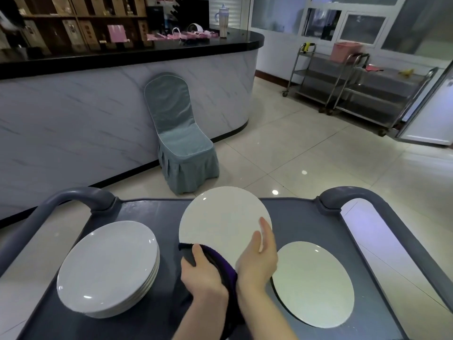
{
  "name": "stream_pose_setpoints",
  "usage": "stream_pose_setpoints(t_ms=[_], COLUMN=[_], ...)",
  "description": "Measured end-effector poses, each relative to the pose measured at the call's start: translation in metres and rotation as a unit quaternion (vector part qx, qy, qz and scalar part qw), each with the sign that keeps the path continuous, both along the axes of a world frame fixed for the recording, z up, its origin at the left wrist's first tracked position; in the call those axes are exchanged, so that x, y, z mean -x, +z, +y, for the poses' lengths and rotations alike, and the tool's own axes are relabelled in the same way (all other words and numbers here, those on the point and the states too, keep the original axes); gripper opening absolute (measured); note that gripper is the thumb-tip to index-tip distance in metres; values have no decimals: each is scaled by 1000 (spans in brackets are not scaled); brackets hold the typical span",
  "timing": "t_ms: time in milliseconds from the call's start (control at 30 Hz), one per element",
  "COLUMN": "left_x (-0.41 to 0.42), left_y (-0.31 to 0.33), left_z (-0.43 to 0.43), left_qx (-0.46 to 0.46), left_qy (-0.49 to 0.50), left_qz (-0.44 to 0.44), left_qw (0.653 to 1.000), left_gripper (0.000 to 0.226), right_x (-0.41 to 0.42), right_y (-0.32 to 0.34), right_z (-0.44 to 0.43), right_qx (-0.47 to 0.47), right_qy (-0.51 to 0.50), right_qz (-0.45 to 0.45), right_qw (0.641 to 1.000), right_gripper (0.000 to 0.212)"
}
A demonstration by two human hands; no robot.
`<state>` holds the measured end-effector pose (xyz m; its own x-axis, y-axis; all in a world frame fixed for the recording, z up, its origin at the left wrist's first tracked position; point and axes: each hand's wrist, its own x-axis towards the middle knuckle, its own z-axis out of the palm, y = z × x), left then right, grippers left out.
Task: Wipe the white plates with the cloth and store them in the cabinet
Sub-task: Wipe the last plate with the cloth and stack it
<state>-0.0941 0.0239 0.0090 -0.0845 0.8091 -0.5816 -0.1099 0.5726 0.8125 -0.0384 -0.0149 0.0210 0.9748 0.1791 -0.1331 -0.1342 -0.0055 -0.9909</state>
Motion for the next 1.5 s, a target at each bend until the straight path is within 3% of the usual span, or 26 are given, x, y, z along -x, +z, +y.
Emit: stream_pose_setpoints(t_ms=[100, 200, 267, 367, 467, 533, 567, 633, 733, 867, 933, 1000, 1100, 1200, 1267, 1367, 1433, 1500], left_x=[10, 25, 32, 35, 31, 28, 26, 23, 13, -5, -12, -18, -24, -22, -18, -17, -18, -19], left_y=[0, 5, 14, 22, 30, 32, 34, 36, 40, 45, 53, 45, 39, 30, 21, 18, 20, 23], left_z=[19, 52, 68, 83, 84, 83, 81, 79, 74, 59, 46, 37, 28, 19, 10, -4, -3, 6], left_qx=[-51, -70, -73, -66, -54, -39, -23, 14, 39, 26, -4, -119, -337, -471, -525, -558, -578, -585], left_qy=[-45, -73, -99, -157, -215, -230, -230, -217, -190, -205, -225, -271, -332, -390, -416, -452, -462, -472], left_qz=[19, 6, 3, -11, -18, -42, -65, -116, -172, -200, -191, -143, -32, 78, 146, 198, 210, 188], left_qw=[998, 995, 992, 985, 975, 972, 971, 969, 966, 958, 956, 944, 881, 787, 728, 667, 639, 632], left_gripper=[40, 29, 27, 25, 23, 22, 22, 22, 34, 68, 86, 88, 57, 55, 59, 64, 65, 62], right_x=[-4, -31, -55, -78, -82, -79, -79, -75, -61, -43, -40, -38, -36, -44, -50, -55, -57, -57], right_y=[-9, -14, -15, -12, -10, -9, -8, -1, 11, 22, 28, 34, 43, 44, 45, 47, 44, 40], right_z=[-17, -49, -64, -66, -53, -49, -49, -52, -54, -52, -48, -46, -46, -46, -46, -47, -47, -48], right_qx=[52, 104, 205, 257, 229, 237, 242, 241, 231, 188, 184, 162, 90, 43, 32, 22, 5, -14], right_qy=[137, 332, 365, 366, 393, 402, 395, 387, 398, 422, 401, 376, 351, 311, 296, 305, 308, 306], right_qz=[-84, -185, -378, -631, -712, -729, -730, -709, -627, -483, -427, -376, -299, -228, -195, -157, -128, -108], right_qw=[986, 919, 826, 634, 535, 501, 502, 538, 629, 744, 790, 832, 883, 921, 935, 939, 943, 946], right_gripper=[40, 48, 52, 47, 35, 53, 61, 64, 42, 37, 37, 37, 41, 42, 46, 47, 45, 45])
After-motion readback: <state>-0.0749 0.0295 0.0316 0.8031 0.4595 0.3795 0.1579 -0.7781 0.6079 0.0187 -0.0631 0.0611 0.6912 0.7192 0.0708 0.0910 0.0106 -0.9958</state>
